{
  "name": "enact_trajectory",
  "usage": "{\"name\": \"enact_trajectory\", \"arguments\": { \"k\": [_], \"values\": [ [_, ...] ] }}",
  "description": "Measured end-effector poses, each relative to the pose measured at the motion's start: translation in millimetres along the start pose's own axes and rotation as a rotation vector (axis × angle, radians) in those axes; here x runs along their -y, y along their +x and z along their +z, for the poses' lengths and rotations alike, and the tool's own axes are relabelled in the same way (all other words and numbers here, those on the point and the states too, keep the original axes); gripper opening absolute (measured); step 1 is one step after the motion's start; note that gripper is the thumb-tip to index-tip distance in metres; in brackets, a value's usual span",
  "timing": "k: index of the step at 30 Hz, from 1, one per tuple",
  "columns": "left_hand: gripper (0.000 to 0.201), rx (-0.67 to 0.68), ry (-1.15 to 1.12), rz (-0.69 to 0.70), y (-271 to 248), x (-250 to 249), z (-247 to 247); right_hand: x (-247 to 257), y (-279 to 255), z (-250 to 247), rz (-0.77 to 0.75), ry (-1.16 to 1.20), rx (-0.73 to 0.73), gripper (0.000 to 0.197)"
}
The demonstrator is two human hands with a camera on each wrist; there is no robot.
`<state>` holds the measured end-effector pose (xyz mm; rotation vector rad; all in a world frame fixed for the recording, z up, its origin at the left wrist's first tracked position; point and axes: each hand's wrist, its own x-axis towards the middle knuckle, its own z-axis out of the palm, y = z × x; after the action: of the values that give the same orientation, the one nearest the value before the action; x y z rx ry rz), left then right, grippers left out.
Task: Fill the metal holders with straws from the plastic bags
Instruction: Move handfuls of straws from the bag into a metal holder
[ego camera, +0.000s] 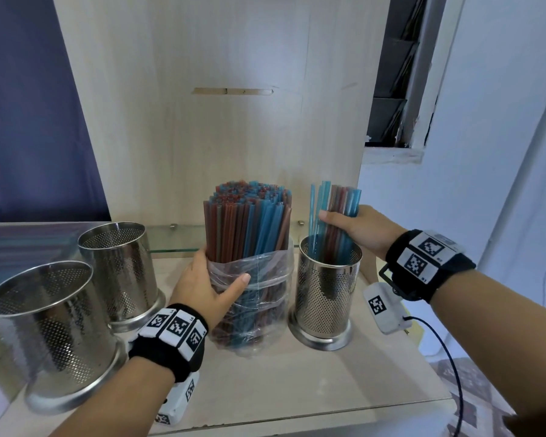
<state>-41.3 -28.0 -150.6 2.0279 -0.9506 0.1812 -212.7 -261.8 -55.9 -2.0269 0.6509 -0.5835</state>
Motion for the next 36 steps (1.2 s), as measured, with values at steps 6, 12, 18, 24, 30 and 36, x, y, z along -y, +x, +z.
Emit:
{"name": "enact_trajectory", "arguments": {
  "k": [6,12,18,24,30,36],
  "values": [
    [0.069,-0.004,0.003,0.001,-0.7,-0.9,0.7,-13.1,4.1,-0.3,0.075,-0.212,0.001,0.086],
    [0.072,-0.007,0.014,-0.012,-0.8,-0.1,1.2,-14.8,-7.2,-4.8,0.158,-0.011,0.117,0.063],
    [0.071,-0.012,0.014,-0.021,1.1,2.3,1.2,-29.3,-49.8,-9.6,-0.036,-0.147,0.175,0.126],
    [0.069,-0.013,0.020,-0.017,-0.5,-0.7,1.4,-50.1,-66.2,11.7,-0.303,-0.181,-0.043,0.097],
    [0.069,-0.018,0.024,-0.023,-0.7,-1.5,1.3,-59.0,-54.3,28.6,-0.320,-0.217,-0.149,0.113],
    [0.070,-0.014,0.031,-0.002,0.3,-0.2,2.2,-66.5,-40.6,42.4,-0.280,-0.171,-0.151,0.116]
  ]
}}
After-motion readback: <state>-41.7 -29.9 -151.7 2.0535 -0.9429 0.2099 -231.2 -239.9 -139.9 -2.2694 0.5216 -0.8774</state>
